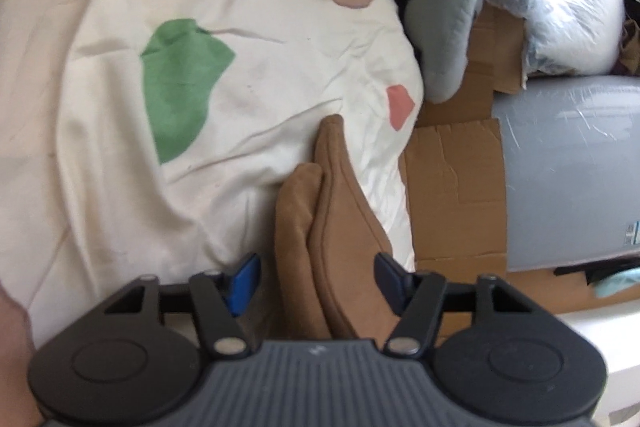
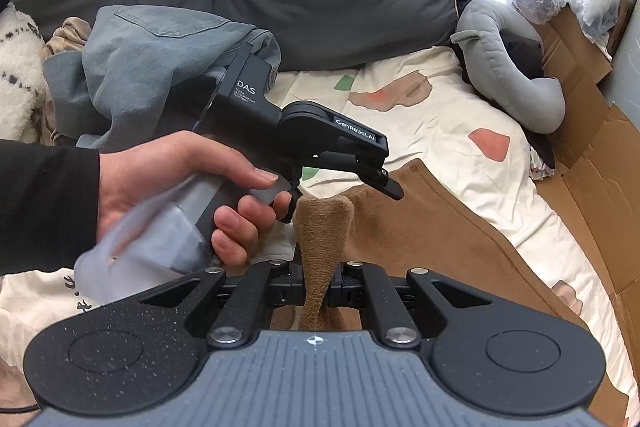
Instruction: Fold clothes
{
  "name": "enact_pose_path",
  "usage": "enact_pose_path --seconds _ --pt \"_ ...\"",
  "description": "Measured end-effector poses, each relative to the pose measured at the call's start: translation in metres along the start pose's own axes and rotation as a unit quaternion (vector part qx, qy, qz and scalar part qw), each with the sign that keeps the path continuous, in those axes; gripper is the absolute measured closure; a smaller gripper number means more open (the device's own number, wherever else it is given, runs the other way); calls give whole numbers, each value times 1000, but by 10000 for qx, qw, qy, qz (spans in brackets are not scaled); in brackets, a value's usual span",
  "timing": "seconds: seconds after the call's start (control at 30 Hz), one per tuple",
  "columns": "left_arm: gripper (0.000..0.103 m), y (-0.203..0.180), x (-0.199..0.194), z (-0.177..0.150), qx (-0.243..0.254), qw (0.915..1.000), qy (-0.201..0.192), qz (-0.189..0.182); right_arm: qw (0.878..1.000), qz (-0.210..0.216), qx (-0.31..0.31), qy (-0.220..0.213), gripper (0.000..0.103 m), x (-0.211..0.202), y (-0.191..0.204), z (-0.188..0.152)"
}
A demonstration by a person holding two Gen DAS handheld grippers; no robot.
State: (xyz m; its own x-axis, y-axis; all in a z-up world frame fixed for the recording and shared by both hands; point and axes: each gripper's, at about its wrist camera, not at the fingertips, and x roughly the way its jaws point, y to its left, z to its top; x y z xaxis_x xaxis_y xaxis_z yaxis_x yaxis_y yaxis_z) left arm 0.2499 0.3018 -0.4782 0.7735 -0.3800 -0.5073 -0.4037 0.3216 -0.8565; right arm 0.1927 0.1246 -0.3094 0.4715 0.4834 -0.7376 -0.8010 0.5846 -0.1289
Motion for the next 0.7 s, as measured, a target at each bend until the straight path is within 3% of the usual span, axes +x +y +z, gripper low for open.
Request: enact_pose_path --seconds 0.07,0.1,0.47,0.7 --pt "69 -1 3 -1 66 10000 62 14 10000 -7 2 -11 98 0 0 0" --pt "89 -1 3 0 91 9999 58 83 10000 -5 18 -11 98 0 0 -1" --pt "93 -15 -9 -3 349 9990 -33 268 9995 143 264 -135 98 -13 -15 -6" --pt "93 -50 -13 -11 685 9970 -97 333 9973 227 616 -324 99 -33 -33 -20"
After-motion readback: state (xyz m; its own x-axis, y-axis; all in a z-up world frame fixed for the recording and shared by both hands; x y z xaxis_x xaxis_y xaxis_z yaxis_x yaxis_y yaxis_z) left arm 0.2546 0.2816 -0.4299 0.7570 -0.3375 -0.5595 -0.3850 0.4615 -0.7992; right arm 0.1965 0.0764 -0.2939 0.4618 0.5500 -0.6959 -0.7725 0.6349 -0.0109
